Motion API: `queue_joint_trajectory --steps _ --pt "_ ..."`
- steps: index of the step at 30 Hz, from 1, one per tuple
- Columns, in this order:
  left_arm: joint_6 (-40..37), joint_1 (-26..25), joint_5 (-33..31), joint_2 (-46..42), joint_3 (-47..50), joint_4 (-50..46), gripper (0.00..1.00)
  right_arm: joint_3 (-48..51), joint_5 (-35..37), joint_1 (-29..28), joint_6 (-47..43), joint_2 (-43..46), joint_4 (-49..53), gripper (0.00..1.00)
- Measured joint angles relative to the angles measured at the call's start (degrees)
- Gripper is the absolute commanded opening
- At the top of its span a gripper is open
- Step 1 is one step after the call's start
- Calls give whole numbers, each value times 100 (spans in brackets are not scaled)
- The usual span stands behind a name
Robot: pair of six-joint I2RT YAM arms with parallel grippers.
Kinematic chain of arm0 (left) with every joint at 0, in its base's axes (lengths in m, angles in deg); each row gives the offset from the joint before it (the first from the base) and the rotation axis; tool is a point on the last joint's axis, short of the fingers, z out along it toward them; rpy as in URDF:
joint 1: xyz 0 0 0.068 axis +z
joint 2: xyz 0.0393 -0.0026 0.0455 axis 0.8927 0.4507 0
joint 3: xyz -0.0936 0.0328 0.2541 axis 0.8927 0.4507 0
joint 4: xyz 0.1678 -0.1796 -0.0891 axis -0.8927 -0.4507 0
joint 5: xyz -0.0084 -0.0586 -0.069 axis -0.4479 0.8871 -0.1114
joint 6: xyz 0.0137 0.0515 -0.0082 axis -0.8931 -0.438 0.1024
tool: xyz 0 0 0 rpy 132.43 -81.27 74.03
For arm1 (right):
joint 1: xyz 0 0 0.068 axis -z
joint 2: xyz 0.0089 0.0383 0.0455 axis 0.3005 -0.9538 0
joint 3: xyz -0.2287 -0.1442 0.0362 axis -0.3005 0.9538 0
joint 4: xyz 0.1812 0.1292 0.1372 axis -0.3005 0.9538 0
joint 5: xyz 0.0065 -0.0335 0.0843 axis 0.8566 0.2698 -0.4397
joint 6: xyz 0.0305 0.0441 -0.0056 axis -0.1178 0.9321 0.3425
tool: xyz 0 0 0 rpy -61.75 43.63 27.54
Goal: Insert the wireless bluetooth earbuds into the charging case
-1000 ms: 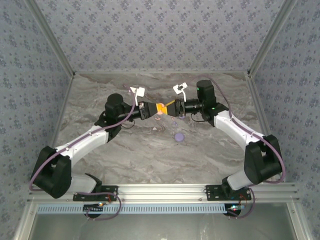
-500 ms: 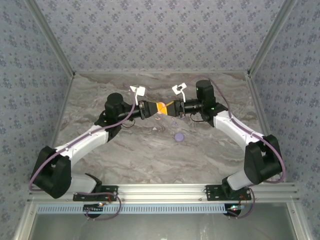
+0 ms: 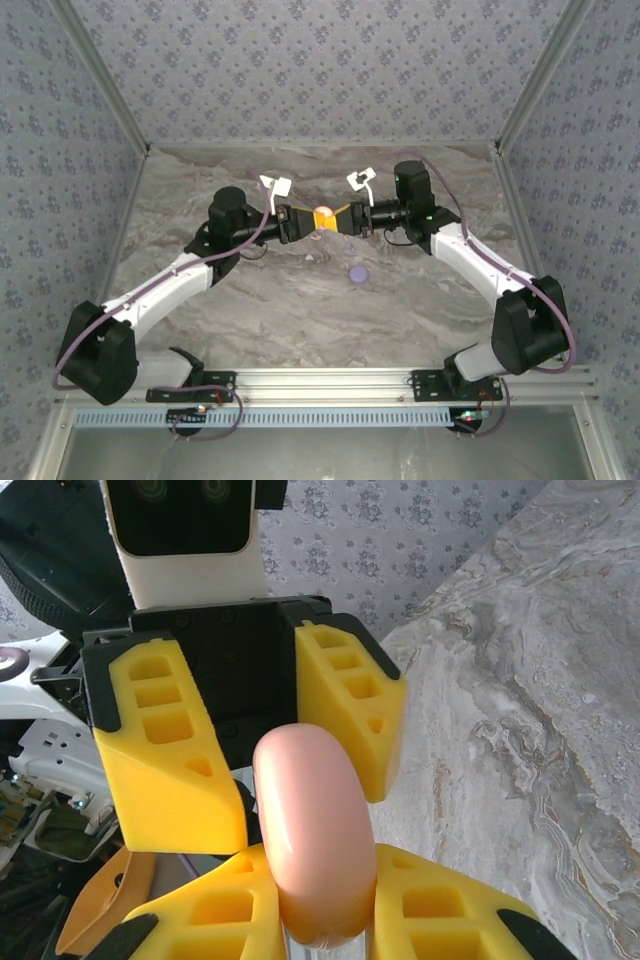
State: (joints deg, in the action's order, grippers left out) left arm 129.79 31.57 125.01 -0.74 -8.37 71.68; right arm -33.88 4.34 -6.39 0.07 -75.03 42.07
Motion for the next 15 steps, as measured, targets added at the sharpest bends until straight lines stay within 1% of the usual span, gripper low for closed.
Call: queue_joint_trajectory --steps 6,9,10,11,12,15 --pt "-66 -9 63 -68 0 -129 43 -116 -4 -28 -190 2 201 17" --pt "-103 -26 114 -68 0 -133 34 -146 0 -39 -269 2 334 17" --pt "-105 -33 136 -68 0 -133 29 -149 -2 -42 -286 2 380 18" --pt "-114 -39 142 -68 0 -140 26 -155 -7 -42 -306 2 424 18" --pt "-129 -35 155 -68 0 -149 25 -157 -22 -39 -330 2 439 18" --pt "-157 -24 175 -68 0 -157 16 -205 -59 -35 -411 4 555 21"
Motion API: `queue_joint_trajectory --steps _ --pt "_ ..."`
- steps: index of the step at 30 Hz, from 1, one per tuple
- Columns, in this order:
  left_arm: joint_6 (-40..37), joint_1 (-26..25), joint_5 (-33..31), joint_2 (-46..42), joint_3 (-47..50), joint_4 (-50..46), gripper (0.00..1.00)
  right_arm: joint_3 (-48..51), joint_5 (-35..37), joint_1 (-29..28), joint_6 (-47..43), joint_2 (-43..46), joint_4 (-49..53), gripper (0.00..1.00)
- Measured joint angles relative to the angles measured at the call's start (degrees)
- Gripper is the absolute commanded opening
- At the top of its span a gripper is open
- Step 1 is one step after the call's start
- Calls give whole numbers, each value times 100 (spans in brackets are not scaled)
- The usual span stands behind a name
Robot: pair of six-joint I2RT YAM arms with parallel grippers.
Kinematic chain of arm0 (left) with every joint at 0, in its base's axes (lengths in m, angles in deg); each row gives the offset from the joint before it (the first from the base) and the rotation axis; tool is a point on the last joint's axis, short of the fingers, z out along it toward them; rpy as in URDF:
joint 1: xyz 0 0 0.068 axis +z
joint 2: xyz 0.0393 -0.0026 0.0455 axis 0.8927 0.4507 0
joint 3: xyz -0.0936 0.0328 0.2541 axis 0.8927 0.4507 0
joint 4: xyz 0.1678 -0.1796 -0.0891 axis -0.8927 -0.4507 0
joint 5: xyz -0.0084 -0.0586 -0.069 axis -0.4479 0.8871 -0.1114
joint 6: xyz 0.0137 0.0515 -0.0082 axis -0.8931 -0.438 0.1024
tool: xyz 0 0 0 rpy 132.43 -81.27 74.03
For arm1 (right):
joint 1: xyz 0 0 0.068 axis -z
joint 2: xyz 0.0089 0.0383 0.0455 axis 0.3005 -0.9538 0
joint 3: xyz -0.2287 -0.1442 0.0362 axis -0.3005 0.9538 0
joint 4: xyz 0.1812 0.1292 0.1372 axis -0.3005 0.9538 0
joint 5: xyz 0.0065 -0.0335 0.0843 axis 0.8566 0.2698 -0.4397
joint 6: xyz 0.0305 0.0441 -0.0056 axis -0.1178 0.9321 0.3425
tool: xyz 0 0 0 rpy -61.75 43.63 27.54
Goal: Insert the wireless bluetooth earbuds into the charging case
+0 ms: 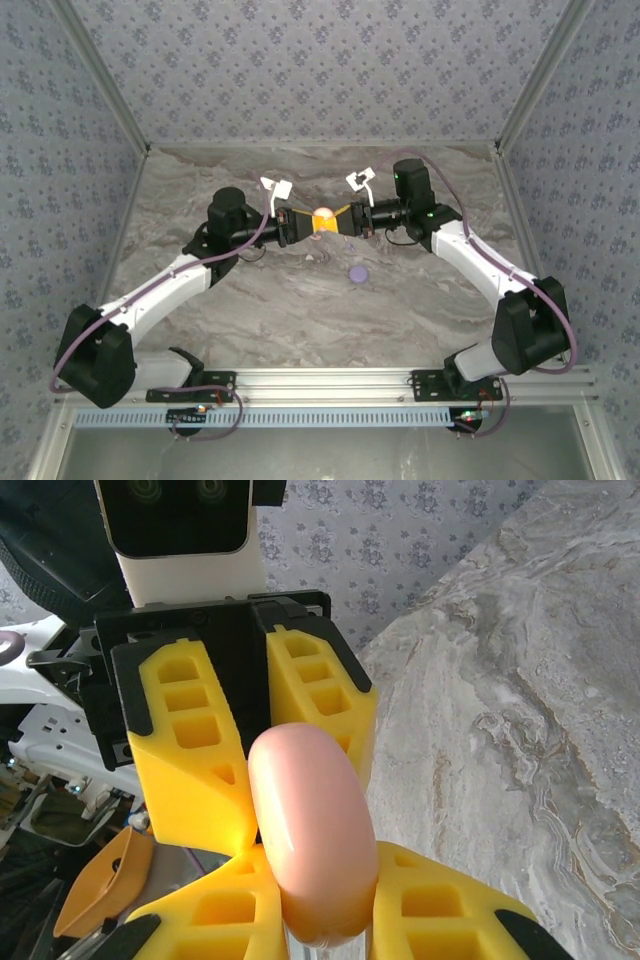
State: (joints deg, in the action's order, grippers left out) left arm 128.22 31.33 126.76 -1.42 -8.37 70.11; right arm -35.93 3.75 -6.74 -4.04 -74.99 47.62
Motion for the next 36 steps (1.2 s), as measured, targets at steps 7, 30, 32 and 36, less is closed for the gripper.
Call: queue_joint_trajectory --steps 7,30,32,36 --pt "-59 -20 -7 -2 -2 -90 14 -37 9 2 -136 7 210 38" --pt "-223 -35 -413 -118 -85 -581 12 -111 79 214 -472 328 651 53" --pt "-221 -37 -321 -120 -85 -573 12 -111 79 214 -481 328 660 54" --pt "-223 -39 -125 -120 -85 -459 12 -114 76 214 -490 328 680 53"
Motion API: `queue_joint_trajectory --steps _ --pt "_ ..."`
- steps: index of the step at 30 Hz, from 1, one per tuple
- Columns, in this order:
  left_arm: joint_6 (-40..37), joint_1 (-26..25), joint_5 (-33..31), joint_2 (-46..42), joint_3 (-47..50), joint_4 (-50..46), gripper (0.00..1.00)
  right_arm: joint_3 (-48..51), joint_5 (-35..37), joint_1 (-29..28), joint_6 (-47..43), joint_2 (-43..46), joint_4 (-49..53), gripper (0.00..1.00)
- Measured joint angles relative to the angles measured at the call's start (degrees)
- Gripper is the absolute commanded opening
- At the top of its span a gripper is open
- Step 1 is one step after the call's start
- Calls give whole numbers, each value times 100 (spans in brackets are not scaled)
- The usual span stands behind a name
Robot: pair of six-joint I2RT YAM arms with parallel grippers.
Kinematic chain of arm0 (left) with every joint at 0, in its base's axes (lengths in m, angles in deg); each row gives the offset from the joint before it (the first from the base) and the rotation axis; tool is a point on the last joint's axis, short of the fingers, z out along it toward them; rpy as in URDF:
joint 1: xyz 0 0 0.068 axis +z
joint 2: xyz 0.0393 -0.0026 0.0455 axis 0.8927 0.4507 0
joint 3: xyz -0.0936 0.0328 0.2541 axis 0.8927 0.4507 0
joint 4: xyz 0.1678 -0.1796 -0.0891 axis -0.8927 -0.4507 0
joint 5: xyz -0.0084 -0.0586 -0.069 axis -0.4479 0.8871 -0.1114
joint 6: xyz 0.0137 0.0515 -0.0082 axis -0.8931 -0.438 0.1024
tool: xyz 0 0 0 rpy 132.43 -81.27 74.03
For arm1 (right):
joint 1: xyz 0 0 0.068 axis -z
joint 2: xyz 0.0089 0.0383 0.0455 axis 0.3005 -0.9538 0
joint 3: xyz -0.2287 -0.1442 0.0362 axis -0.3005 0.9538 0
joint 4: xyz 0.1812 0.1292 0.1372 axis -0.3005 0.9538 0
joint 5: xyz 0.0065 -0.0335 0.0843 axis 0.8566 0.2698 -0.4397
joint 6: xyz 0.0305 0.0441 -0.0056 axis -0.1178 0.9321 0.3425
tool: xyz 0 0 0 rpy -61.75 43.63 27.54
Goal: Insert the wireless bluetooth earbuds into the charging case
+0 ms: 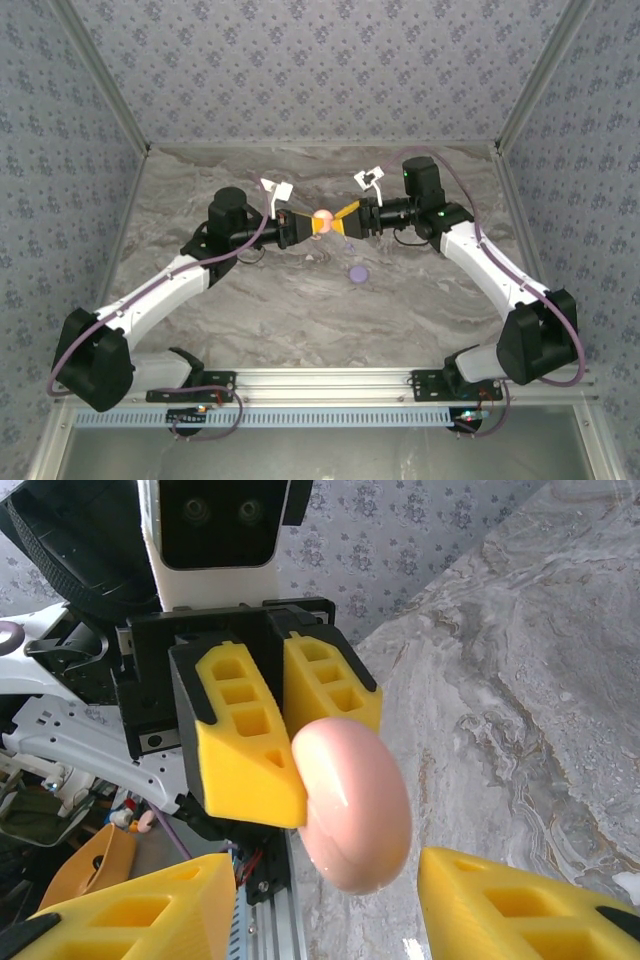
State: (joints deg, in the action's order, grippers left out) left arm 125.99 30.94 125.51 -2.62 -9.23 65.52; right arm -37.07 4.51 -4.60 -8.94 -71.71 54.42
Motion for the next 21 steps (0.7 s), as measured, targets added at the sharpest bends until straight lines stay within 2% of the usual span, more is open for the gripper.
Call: queue_joint_trajectory --steps 6,16,21 --pt "0 -15 210 2 0 39 12 -72 -131 -7 -44 -2 0 45" --pt "0 -105 339 0 0 146 12 -184 -243 -59 -133 -46 94 42" --pt "-2 -125 339 2 0 149 12 -190 -280 -96 -199 -107 173 36"
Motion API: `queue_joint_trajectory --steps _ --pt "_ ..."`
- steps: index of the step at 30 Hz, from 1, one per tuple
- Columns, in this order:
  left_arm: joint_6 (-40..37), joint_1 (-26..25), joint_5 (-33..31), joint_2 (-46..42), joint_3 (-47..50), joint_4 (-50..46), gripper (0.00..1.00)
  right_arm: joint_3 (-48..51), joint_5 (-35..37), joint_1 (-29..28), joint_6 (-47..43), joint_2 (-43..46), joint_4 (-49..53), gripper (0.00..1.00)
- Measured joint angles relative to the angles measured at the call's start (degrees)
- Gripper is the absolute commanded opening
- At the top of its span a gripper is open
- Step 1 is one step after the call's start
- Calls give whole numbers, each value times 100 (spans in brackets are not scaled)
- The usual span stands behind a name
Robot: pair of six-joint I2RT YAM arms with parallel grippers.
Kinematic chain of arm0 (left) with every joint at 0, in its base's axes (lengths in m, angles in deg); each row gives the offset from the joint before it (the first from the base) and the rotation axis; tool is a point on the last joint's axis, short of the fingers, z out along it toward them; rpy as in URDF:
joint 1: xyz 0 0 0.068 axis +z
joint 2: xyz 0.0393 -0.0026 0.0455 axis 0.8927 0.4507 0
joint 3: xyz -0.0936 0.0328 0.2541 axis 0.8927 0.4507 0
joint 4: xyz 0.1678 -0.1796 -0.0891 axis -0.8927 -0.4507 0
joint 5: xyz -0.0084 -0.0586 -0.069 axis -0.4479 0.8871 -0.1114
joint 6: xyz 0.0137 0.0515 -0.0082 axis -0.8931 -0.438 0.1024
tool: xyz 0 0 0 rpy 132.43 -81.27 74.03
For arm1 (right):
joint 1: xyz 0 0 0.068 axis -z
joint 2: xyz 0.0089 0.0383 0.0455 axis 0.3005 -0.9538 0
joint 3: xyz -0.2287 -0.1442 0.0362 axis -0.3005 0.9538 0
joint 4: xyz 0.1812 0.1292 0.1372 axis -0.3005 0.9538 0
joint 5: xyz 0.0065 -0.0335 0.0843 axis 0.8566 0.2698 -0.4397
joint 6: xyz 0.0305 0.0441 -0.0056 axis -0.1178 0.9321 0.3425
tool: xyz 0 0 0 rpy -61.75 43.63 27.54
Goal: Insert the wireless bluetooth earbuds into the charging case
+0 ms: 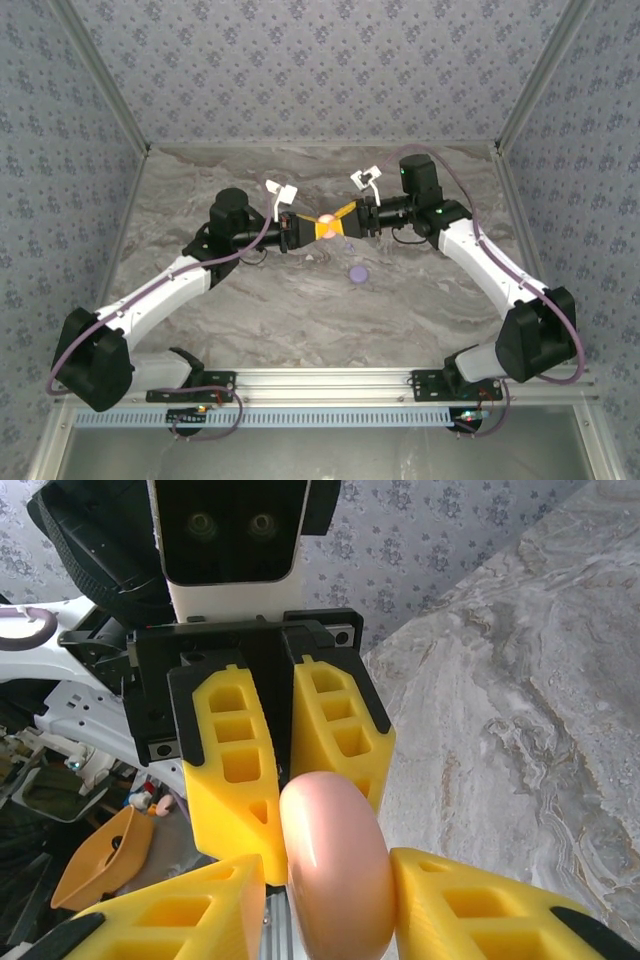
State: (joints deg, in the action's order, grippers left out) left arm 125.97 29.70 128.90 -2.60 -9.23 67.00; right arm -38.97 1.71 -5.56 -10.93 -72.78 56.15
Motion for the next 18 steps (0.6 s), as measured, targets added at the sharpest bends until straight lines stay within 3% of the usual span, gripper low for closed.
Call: queue_joint_trajectory --steps 6,18 --pt "-2 2 70 0 -2 -2 13 -2 -22 4 -70 -24 66 21" --pt "-201 -4 109 0 -149 -50 31 -269 -59 24 -173 -35 352 20"
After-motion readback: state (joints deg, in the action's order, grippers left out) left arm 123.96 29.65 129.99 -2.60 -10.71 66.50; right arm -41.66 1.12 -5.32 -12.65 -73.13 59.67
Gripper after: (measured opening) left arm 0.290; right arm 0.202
